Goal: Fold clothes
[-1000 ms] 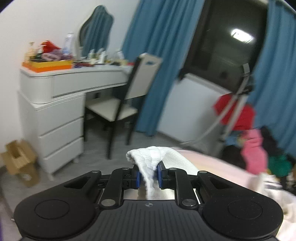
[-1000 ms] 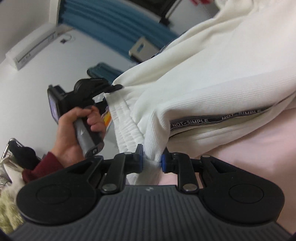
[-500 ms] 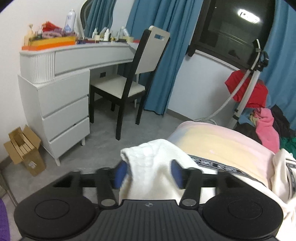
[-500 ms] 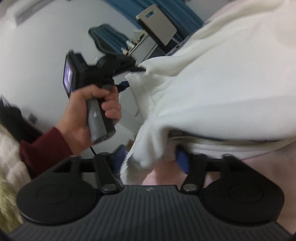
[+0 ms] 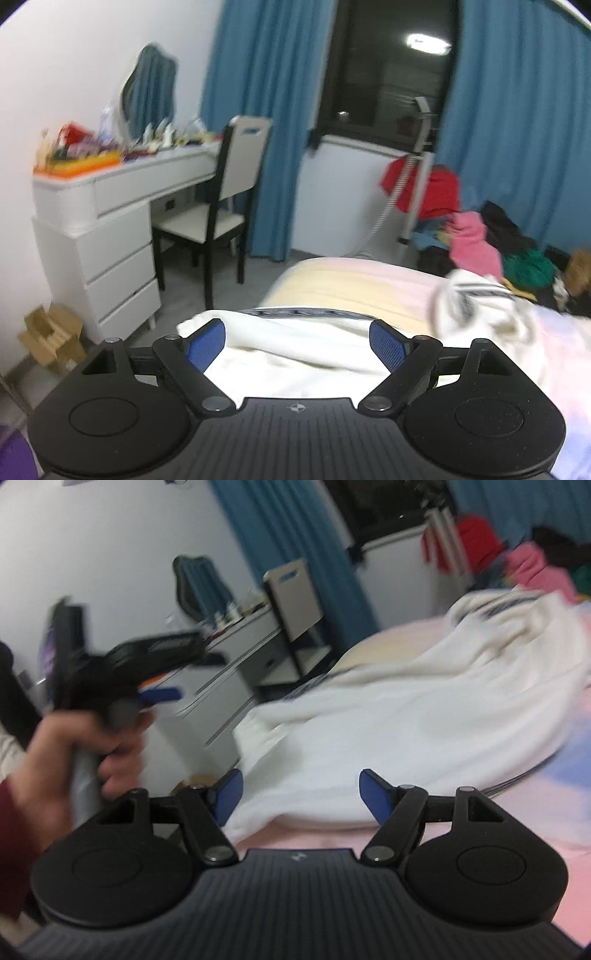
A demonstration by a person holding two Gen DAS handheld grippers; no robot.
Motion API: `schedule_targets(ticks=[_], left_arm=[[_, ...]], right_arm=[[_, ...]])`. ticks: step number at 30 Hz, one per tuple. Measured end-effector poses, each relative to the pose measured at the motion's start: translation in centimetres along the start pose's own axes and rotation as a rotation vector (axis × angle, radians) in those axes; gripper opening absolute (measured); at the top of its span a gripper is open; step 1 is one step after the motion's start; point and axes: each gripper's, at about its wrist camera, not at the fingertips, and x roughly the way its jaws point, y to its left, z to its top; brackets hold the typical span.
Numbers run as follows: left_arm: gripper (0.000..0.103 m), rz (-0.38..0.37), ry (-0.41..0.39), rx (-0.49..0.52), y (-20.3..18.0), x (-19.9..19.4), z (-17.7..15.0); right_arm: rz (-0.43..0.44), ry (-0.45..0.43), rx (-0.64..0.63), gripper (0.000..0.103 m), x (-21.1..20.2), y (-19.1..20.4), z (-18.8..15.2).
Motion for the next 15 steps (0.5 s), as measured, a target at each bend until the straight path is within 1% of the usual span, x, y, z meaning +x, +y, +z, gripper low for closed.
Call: schedule_targets(ticks=[4,7,10,15], left_arm=[[0.087,-0.053,-0.026,0.023,-4.2,-5.6,-2.1],[0.087,-0.083,-0.046,0.043,-6.9,-8.6,-3.7],[0.087,-0.079,-0.065,0.096,-10.0,-10.3,-5.1],[0.088,-0.123,-0.072,0.121,-14.9,-11.1,-7.2]], right_arm=[[-0.072,-0.069,-0.054,0.073,-4.3,-1.1,1.2],[-0.118,-0.115,-0.096,0.073,-6.2,-1.9,1.6],[-0.16,-0.143,-0.126,0.072,-8.0,-3.3,1.7],[-0.26,-0.189,-0.108,0.072,-11.3,-7.5,1.0]])
